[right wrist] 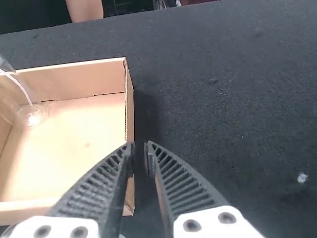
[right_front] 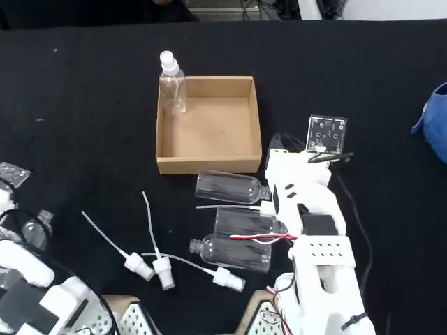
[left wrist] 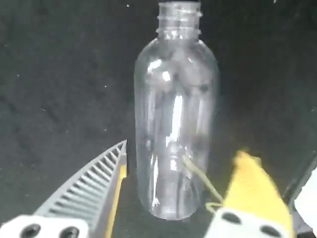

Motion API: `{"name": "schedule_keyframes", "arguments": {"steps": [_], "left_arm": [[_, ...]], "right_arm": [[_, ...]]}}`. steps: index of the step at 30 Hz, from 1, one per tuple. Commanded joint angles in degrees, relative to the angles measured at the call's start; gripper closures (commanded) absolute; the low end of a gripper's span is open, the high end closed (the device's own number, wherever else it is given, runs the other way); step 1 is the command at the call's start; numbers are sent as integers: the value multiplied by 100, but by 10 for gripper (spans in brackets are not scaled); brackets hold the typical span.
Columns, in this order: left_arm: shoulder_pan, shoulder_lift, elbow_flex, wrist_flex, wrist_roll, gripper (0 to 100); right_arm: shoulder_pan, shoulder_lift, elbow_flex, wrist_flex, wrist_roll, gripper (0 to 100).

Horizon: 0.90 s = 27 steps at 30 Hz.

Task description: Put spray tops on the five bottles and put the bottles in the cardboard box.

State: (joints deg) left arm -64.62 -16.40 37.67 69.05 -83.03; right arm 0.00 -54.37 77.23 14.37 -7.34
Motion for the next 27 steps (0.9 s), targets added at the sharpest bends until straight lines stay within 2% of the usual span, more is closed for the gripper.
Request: {"name": "schedule_keyframes", "arguments": {"steps": [1,6,11,15,20,25,27], "left_arm": [[110,-35,-198,-237,-53,756],[470,-44,-22,-448,-9,755],[708,26,303,-1468,-9,755],[1068,193,382,-1275,149,758],[1156,712,127,-1521,466,758],[1182,1187,-356,-1055,1020,759],[1156,1266,-593,-730,1099,794]], "right_arm": [[-141,-110,-66,-123,-44,973],[-141,-110,-66,-123,-44,973],[-141,-110,-57,-123,-44,973],[-141,-110,-66,-123,-44,973],[-141,-110,-57,-123,-44,973],[-141,-110,-66,-123,-44,973],[-141,-110,-66,-123,-44,973]]}}
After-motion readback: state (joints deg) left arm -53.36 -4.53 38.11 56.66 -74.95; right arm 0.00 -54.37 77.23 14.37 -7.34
